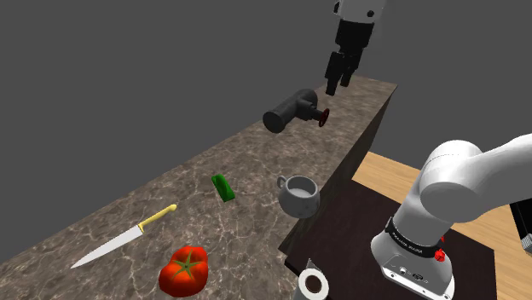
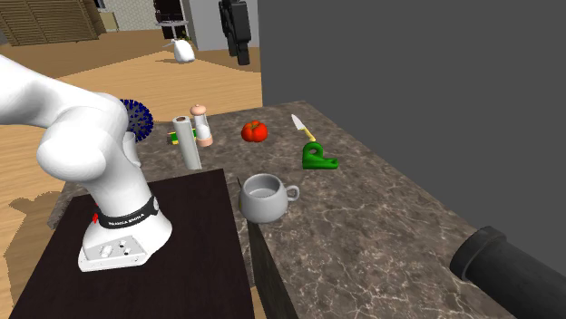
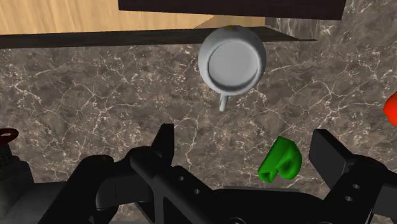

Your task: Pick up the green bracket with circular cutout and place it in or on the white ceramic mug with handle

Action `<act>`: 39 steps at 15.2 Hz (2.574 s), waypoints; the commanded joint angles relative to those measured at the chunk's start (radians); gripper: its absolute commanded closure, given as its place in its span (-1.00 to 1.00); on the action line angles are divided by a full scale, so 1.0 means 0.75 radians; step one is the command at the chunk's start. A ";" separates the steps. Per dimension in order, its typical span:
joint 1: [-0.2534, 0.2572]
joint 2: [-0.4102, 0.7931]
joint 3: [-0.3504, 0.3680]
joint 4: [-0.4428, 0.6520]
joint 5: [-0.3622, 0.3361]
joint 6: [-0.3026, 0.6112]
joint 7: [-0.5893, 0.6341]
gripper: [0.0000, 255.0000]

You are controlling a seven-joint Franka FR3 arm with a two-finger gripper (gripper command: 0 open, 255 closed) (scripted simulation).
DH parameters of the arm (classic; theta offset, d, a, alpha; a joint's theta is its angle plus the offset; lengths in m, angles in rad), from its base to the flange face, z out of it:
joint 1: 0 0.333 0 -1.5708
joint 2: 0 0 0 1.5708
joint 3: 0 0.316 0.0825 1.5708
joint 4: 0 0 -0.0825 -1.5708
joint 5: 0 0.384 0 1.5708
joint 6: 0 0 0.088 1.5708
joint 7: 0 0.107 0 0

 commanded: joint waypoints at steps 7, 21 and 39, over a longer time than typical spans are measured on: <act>0.007 0.146 0.100 -0.104 0.056 0.249 0.151 -1.00; -0.008 0.732 0.317 -0.068 0.052 0.798 0.522 -1.00; 0.113 1.698 0.306 0.537 -0.299 1.108 1.065 -1.00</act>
